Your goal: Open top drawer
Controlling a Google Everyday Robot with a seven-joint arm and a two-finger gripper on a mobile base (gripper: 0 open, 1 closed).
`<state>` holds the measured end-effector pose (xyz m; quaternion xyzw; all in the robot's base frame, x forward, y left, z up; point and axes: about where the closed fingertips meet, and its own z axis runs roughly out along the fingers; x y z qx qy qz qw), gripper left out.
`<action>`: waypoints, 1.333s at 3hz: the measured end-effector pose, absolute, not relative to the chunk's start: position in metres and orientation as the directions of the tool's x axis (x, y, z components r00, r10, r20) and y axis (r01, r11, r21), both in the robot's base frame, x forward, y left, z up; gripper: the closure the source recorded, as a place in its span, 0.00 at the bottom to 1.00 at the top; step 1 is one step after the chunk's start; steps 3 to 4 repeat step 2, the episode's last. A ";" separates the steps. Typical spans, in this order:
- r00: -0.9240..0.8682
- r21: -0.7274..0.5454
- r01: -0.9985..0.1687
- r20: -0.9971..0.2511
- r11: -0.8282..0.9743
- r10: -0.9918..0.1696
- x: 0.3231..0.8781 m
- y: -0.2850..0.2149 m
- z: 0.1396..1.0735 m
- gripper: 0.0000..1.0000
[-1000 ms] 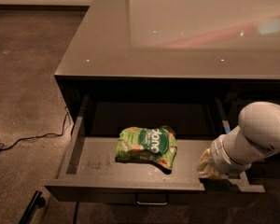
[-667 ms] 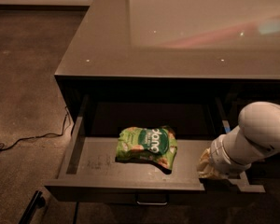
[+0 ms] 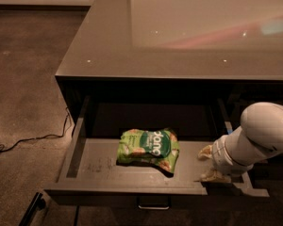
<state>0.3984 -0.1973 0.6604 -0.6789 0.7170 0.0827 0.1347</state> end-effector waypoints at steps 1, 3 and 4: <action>-0.042 -0.064 -0.996 -0.305 0.064 -0.951 0.398 -0.197 0.660 0.00; -0.042 -0.064 -0.996 -0.305 0.064 -0.951 0.398 -0.197 0.660 0.00; -0.042 -0.064 -0.996 -0.305 0.064 -0.951 0.398 -0.197 0.660 0.00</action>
Offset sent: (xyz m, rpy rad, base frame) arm 0.0000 0.0000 0.0000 0.0000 0.0000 0.0000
